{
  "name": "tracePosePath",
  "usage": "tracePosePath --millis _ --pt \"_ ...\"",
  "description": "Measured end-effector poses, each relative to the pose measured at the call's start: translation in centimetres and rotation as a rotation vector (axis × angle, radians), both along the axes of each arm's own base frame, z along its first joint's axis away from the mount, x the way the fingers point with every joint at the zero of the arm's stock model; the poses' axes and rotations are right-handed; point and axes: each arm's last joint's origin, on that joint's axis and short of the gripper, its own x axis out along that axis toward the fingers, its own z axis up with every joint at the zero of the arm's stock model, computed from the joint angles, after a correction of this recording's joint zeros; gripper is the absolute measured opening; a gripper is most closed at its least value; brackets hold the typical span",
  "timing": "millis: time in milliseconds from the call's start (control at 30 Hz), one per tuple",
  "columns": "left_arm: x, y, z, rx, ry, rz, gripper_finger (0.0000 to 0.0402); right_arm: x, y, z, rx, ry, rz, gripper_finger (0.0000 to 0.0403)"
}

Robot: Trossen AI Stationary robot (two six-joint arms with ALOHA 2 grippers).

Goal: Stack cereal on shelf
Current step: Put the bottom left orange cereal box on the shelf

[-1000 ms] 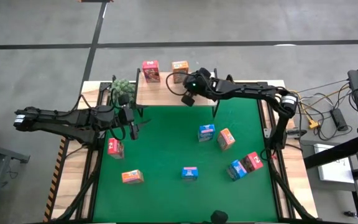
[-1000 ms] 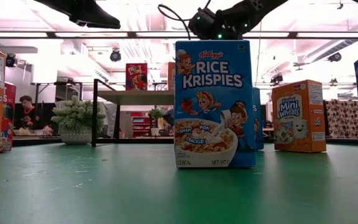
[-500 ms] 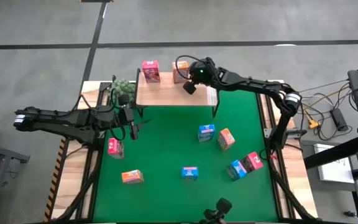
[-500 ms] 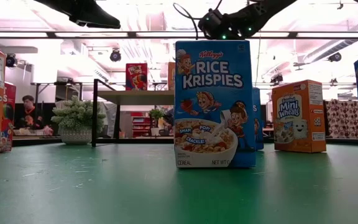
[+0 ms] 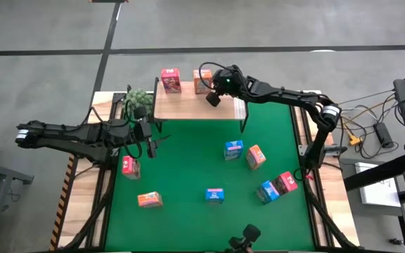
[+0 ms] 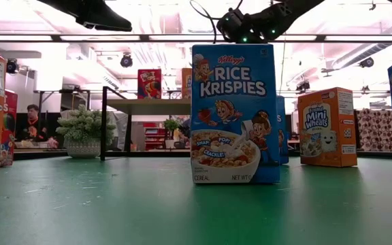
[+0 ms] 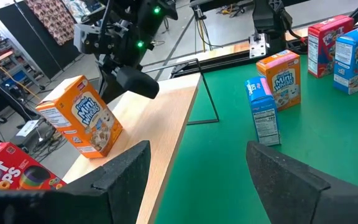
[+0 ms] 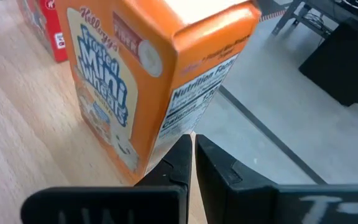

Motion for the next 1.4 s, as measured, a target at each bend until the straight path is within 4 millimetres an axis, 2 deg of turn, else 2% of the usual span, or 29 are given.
tracePosePath --millis 500,667,767,933,1133,1400 --pt "0.0 0.0 0.0 0.000 0.000 0.000 0.0249 0.1 0.2 0.0 0.015 -0.007 -0.004 0.0012" --pt "0.0 0.0 0.0 0.000 0.000 0.000 0.0249 0.0 1.5 -0.2 0.080 0.028 -0.002 0.0012" --pt "0.0 0.0 0.0 0.000 0.000 -0.001 0.0249 0.3 2.4 -0.4 0.132 0.034 0.069 0.0012" --pt "0.0 0.0 0.0 0.002 0.001 -0.001 0.0249 1.9 3.5 -1.6 0.148 0.001 0.188 0.0012" --pt "0.0 0.0 0.1 0.003 -0.008 -0.002 0.0249 4.1 2.8 -4.0 0.055 -0.021 0.206 0.0012" --pt "0.0 0.0 0.1 0.010 -0.004 -0.004 0.0249 4.0 2.1 -4.2 0.009 -0.016 0.146 0.0012"
